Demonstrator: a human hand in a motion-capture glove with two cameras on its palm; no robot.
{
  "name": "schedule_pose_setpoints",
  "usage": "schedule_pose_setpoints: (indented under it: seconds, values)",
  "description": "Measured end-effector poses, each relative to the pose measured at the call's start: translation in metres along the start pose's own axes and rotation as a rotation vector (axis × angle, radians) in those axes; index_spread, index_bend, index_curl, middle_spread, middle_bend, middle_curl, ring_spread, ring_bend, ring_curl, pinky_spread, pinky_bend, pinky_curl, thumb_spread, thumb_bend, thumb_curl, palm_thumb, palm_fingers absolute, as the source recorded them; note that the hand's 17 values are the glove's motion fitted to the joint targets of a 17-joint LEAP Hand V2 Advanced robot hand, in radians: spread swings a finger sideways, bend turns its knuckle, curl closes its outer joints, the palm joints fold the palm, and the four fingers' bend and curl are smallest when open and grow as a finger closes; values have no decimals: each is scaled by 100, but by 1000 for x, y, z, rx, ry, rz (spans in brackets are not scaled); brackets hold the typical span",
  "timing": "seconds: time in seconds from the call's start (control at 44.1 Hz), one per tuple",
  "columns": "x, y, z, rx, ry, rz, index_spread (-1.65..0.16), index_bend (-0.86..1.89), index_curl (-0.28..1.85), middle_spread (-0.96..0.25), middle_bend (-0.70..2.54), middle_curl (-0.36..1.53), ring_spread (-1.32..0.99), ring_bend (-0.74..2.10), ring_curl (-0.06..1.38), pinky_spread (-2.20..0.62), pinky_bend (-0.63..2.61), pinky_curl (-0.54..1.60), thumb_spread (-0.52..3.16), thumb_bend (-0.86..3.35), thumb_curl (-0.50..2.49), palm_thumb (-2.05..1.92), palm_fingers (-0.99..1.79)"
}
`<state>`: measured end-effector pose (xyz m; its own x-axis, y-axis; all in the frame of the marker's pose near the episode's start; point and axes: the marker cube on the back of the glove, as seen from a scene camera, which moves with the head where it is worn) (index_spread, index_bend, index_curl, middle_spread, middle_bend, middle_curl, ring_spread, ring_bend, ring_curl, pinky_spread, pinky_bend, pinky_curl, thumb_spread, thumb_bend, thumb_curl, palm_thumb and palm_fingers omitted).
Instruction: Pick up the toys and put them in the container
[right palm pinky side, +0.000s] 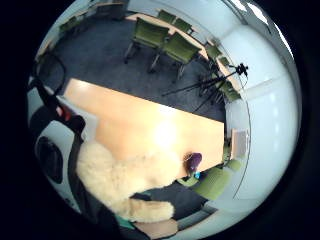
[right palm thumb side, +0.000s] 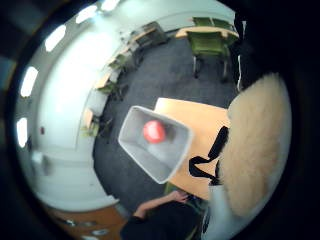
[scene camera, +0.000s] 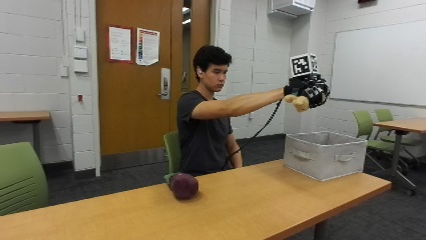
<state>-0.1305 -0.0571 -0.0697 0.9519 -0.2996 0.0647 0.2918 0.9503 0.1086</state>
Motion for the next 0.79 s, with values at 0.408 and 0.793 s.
schedule_pose_setpoints:
  seconds: [0.408, 0.793]
  values:
    - [-79, -28, 74, -58, -136, -138, -47, 9, 75, -43, 81, 72, -39, 129, 48, -46, 96, 37, 63, 13, 82, 67, 97]
    - [-96, 21, 60, -86, -51, -257, -39, 14, 59, -16, 35, 55, -24, 94, 33, -22, 130, 44, 93, -10, 47, -10, 8]
